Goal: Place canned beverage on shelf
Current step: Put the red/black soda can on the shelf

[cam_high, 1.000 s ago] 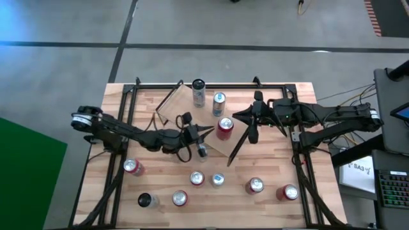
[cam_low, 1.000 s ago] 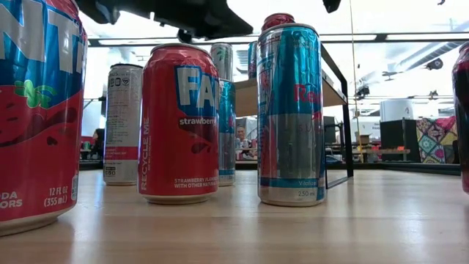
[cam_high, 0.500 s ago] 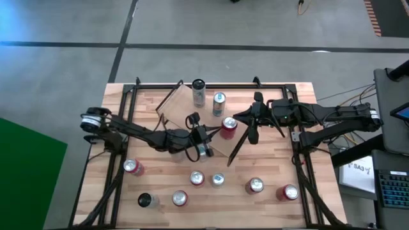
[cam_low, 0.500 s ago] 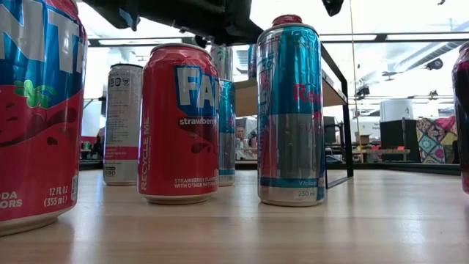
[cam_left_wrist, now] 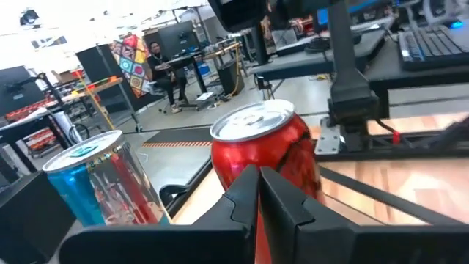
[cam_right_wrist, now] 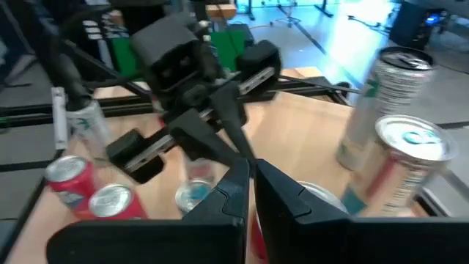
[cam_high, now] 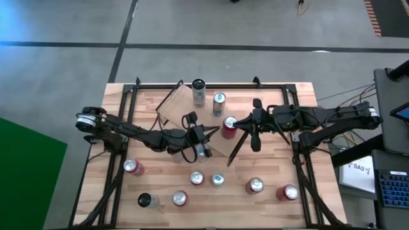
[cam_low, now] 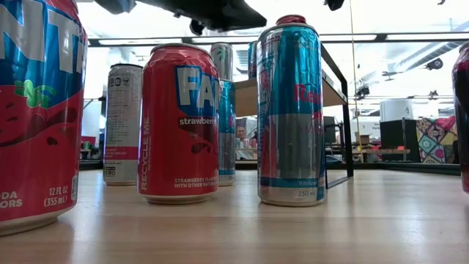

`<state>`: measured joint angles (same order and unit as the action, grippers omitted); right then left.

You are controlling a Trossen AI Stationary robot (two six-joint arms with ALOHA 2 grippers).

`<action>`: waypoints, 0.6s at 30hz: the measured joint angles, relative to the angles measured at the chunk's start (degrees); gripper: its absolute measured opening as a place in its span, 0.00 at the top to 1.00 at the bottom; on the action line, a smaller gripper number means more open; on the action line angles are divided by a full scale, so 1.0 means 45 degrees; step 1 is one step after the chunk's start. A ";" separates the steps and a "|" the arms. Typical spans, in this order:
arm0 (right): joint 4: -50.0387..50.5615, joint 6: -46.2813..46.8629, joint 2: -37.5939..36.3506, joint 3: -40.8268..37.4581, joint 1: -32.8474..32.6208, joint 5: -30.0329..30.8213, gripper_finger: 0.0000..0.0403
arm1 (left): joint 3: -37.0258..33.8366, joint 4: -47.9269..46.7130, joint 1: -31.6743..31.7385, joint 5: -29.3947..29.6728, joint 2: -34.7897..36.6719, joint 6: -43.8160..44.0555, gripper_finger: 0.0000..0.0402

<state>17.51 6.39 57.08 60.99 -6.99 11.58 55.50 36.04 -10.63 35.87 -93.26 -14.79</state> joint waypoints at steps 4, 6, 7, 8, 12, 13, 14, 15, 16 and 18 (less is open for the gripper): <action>-0.0763 0.0425 0.0302 0.0000 -0.0433 -0.0001 0.97 | -0.0537 -0.0190 -0.0468 -0.0016 0.1092 -0.0198 1.00; -0.1059 0.0708 0.0612 0.0059 -0.0551 -0.0001 0.97 | -0.0968 -0.0195 -0.0742 0.0000 0.1784 -0.0215 1.00; -0.1096 0.0787 0.0814 0.0162 -0.0582 -0.0001 0.97 | -0.1196 -0.0191 -0.0883 -0.0032 0.2159 -0.0236 1.00; -0.1113 0.0860 0.1038 0.0278 -0.0590 -0.0001 0.97 | -0.1471 -0.0210 -0.1025 -0.0058 0.2535 -0.0265 1.00; -0.1007 0.1126 0.1970 0.0811 -0.0590 0.0089 0.97 | -0.2441 -0.0200 -0.1498 -0.0133 0.3921 -0.0104 1.00; -0.0995 0.1208 0.2199 0.1020 -0.0589 0.0097 0.97 | -0.2675 -0.0208 -0.1597 -0.0135 0.4223 -0.0017 1.00; -0.0941 0.1258 0.2415 0.1203 -0.0589 0.0101 0.97 | -0.2905 -0.0225 -0.1680 -0.0135 0.4498 0.0054 1.00; -0.0887 0.1267 0.2640 0.1382 -0.0590 0.0103 0.97 | -0.3113 -0.0226 -0.1784 -0.0135 0.4748 0.0081 1.00; -0.0865 0.1291 0.2835 0.1581 -0.0590 0.0096 0.97 | -0.3336 -0.0233 -0.1866 -0.0135 0.5017 0.0084 1.00; -0.0689 0.1499 0.3214 0.1990 -0.0623 0.0096 0.97 | -0.3712 -0.0239 -0.1944 -0.0135 0.5474 0.0094 1.00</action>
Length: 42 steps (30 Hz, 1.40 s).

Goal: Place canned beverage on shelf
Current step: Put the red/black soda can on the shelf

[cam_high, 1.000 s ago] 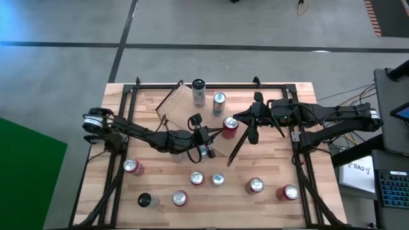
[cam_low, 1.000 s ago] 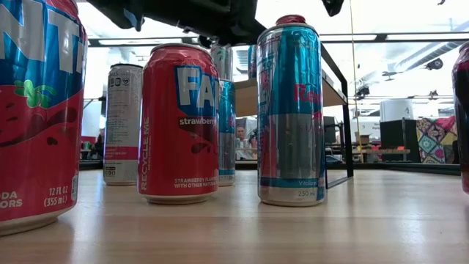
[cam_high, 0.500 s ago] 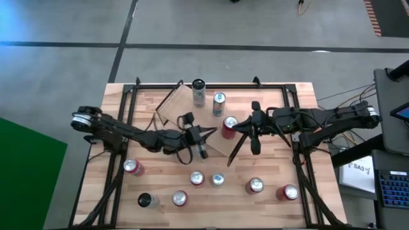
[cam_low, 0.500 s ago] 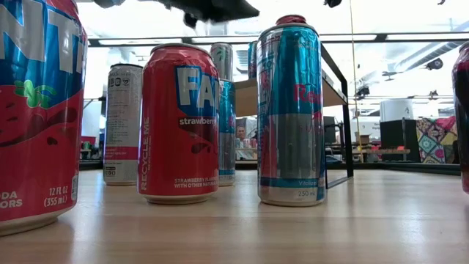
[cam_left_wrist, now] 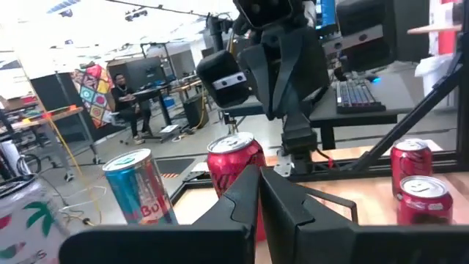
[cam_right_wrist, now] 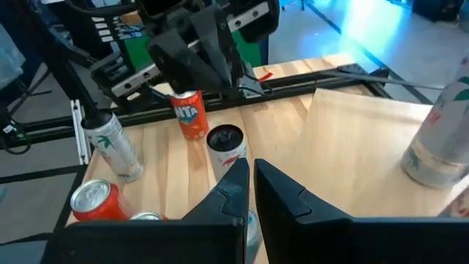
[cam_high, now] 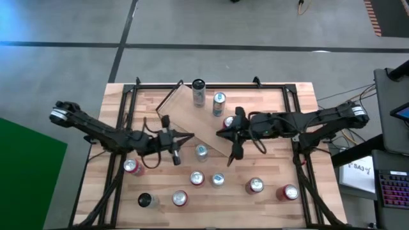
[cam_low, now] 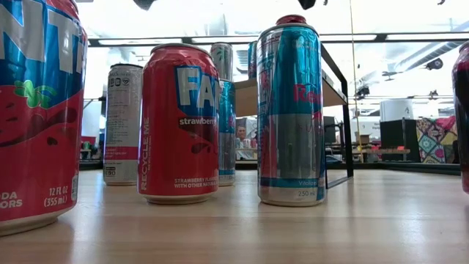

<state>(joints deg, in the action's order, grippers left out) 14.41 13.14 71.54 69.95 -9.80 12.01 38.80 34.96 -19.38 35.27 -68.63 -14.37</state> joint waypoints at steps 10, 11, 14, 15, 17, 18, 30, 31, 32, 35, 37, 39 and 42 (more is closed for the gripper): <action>0.3678 0.1368 0.1621 0.2501 -0.0011 0.0609 0.97 | -0.1309 0.0027 -0.0041 0.0027 0.2088 0.0316 1.00; 0.4107 0.1625 0.1731 0.2672 -0.0011 0.0677 0.97 | -0.1419 0.0024 -0.0039 0.0029 0.2210 0.0316 1.00; 0.5280 0.2350 0.2069 0.3033 -0.0011 0.0706 0.97 | -0.1673 0.0004 -0.0039 0.0027 0.2538 0.0313 1.00; 0.5506 0.2563 0.2137 0.3088 -0.0011 0.0719 0.97 | -0.1706 0.0005 -0.0031 0.0034 0.2604 0.0314 1.00; 0.5843 0.2920 0.2191 0.3119 -0.0011 0.0705 0.97 | -0.1724 0.0014 -0.0029 0.0026 0.2703 0.0305 1.00; 0.5886 0.3054 0.2217 0.3119 -0.0011 0.0709 0.97 | -0.1727 0.0016 -0.0029 0.0029 0.2734 0.0289 1.00; 0.8244 0.4660 0.2115 0.3114 -0.0005 0.3702 0.97 | -0.1727 0.0016 -0.0029 0.0029 0.2569 -0.0024 1.00; 0.8242 0.4661 0.2115 0.3114 0.0018 0.3711 0.97 | -0.1727 0.0018 -0.0029 0.0028 0.2566 -0.0026 1.00; 0.8220 0.4660 0.2115 0.3110 0.0014 0.3711 0.97 | -0.1727 0.0014 -0.0029 0.0024 0.2566 -0.0037 1.00; 0.8199 0.4662 0.2110 0.3114 0.0018 0.3706 0.97 | -0.1727 0.0024 -0.0029 0.0029 0.2566 -0.0156 1.00; 0.8179 0.4665 0.2110 0.3162 0.0018 0.3701 0.97 | -0.1727 0.0024 -0.0029 0.0024 0.2566 -0.0165 1.00; 0.8153 0.4670 0.2109 0.3262 0.0018 0.3701 0.97 | -0.1726 0.0028 -0.0029 0.0026 0.2566 -0.0166 1.00; 0.8098 0.4776 0.2100 0.3309 0.0018 0.3711 0.97 | -0.1723 0.0024 -0.0029 0.0025 0.2566 -0.0170 1.00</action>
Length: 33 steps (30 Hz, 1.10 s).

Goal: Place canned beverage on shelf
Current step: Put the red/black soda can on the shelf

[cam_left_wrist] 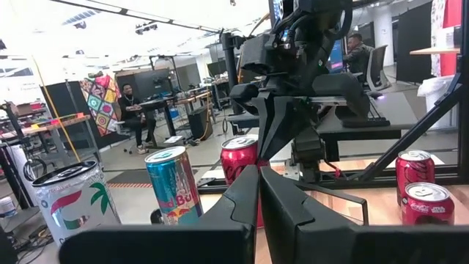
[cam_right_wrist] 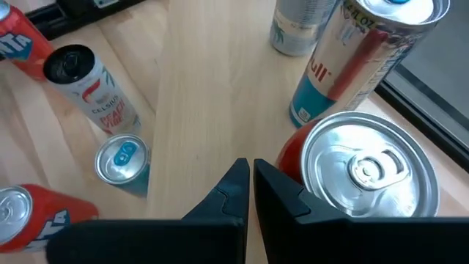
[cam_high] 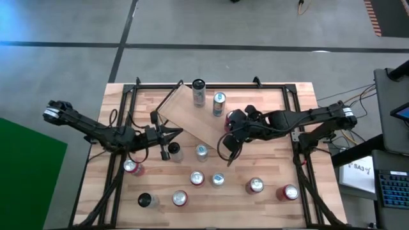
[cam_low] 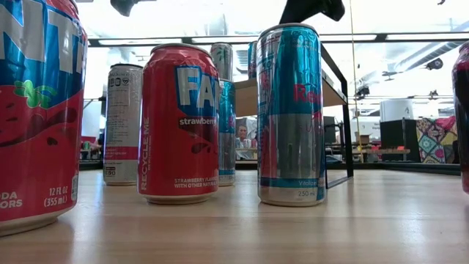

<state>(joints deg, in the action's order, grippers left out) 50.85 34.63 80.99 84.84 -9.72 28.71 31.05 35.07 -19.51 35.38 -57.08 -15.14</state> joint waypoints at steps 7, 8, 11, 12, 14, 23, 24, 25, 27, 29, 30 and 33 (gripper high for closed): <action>-0.0889 -0.0359 -0.0005 0.0195 0.0039 -0.0324 0.97 | 0.0001 0.0073 0.0000 -0.0001 -0.0005 -0.0208 1.00; -0.0937 -0.0365 -0.0005 0.0315 0.0056 -0.0401 0.97 | 0.0001 0.0082 0.0000 -0.0001 -0.0005 -0.0299 1.00; -0.1130 -0.0387 -0.0005 0.0754 0.0081 -0.0382 0.97 | 0.0001 0.0306 0.0000 0.0007 -0.0005 -0.0773 1.00; -0.1103 -0.0466 -0.0005 0.0910 0.0131 -0.0379 0.97 | 0.0001 0.0476 0.0000 0.0016 -0.0005 -0.0998 1.00; -0.1097 -0.0531 -0.0003 0.1241 0.0245 -0.0374 0.97 | 0.0010 0.0805 0.0000 0.0097 0.0005 -0.1587 1.00; 0.1232 -0.0112 0.0016 0.2459 0.1364 -0.0381 0.97 | 0.0015 0.1149 0.0000 0.0703 0.0113 -0.2939 1.00; 0.1927 0.0244 0.0022 0.2547 0.1535 -0.0383 0.97 | 0.0015 0.1146 0.0000 0.0699 0.0117 -0.3031 1.00; 0.2504 0.0573 0.0024 0.2569 0.1709 -0.0379 0.97 | 0.0015 0.1146 0.0000 0.0703 0.0117 -0.3152 1.00; 0.3406 0.1144 0.0024 0.2562 0.1925 -0.0413 0.97 | 0.0015 0.1151 0.0000 0.0704 0.0121 -0.3378 1.00; 0.3916 0.1453 0.0024 0.2555 0.1999 -0.0509 0.97 | 0.0015 0.1221 0.0000 0.0704 0.0125 -0.3557 1.00; 0.4098 0.1629 0.0024 0.2550 0.2001 -0.0536 0.97 | 0.0015 0.1239 0.0000 0.0704 0.0134 -0.3643 1.00; 0.4180 0.1940 0.0029 0.2550 0.1995 -0.0800 0.97 | 0.0015 0.1341 0.0017 0.0701 0.0136 -0.3935 1.00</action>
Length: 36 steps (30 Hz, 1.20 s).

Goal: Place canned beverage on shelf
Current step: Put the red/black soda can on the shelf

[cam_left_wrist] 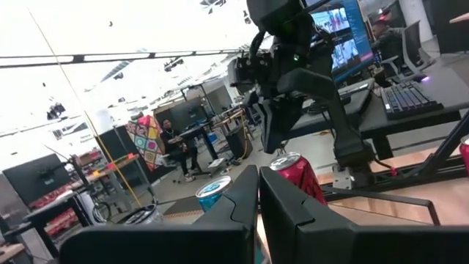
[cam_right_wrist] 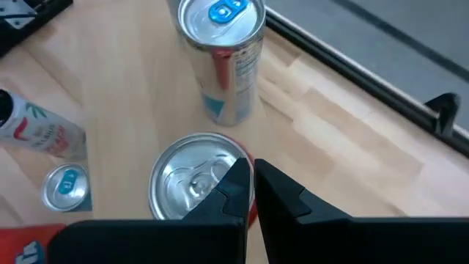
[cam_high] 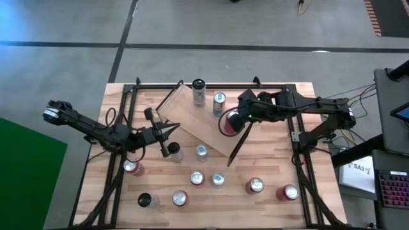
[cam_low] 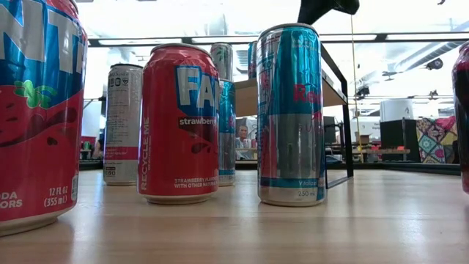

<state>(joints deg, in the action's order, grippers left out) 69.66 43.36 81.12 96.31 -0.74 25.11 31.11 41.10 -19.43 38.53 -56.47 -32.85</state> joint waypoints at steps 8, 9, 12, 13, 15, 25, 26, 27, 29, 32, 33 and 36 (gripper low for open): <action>0.0358 0.0659 0.0005 -0.0015 -0.0028 -0.0035 0.97 | 0.0000 0.0116 0.0026 0.0002 0.0000 -0.0586 1.00; 0.0438 0.0769 0.0005 -0.0032 -0.0028 -0.0035 0.97 | 0.0000 0.0116 0.0030 -0.0001 0.0000 -0.0666 1.00; 0.0471 0.0820 0.0009 -0.0100 -0.0028 -0.0037 0.97 | 0.0000 0.0111 0.0031 0.0003 0.0010 -0.0869 1.00; 0.0473 0.0820 0.0015 -0.0109 -0.0028 -0.0064 0.97 | 0.0000 0.0112 0.0031 -0.0002 0.0015 -0.0934 1.00; 0.0453 0.0820 0.0015 -0.0151 -0.0028 -0.0214 0.97 | 0.0000 0.0116 0.0031 -0.0002 0.0024 -0.1036 1.00; 0.0455 0.0982 0.0019 -0.0267 -0.0028 -0.0254 0.97 | 0.0000 0.0310 0.0046 0.0003 0.0024 -0.1405 1.00; 0.0469 0.1075 0.0019 -0.0267 -0.0028 -0.0254 0.97 | 0.0000 0.0310 0.0046 0.0002 0.0024 -0.1452 1.00; 0.0456 0.1129 0.0019 -0.0263 -0.0028 -0.0259 0.97 | 0.0000 0.0310 0.0046 0.0003 0.0024 -0.1481 1.00; 0.0450 0.1138 0.0015 -0.0166 -0.0047 -0.0295 0.97 | 0.0000 0.0310 0.0046 0.0003 0.0024 -0.1538 1.00; 0.0341 0.1109 0.0008 0.0242 -0.0111 -0.0256 0.97 | 0.0000 0.0308 0.0070 0.0001 0.0024 -0.1548 1.00; 0.0333 0.1020 -0.0010 0.0344 -0.0111 -0.0239 0.97 | 0.0000 0.0309 0.0077 0.0003 0.0024 -0.1548 1.00; 0.0237 0.0820 -0.0015 0.0457 -0.0111 -0.0340 0.97 | 0.0000 0.0306 0.0095 0.0003 0.0024 -0.1548 1.00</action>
<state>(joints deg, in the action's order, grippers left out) 70.72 47.05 81.06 98.37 -1.23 23.58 31.11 42.48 -19.00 38.54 -56.36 -39.81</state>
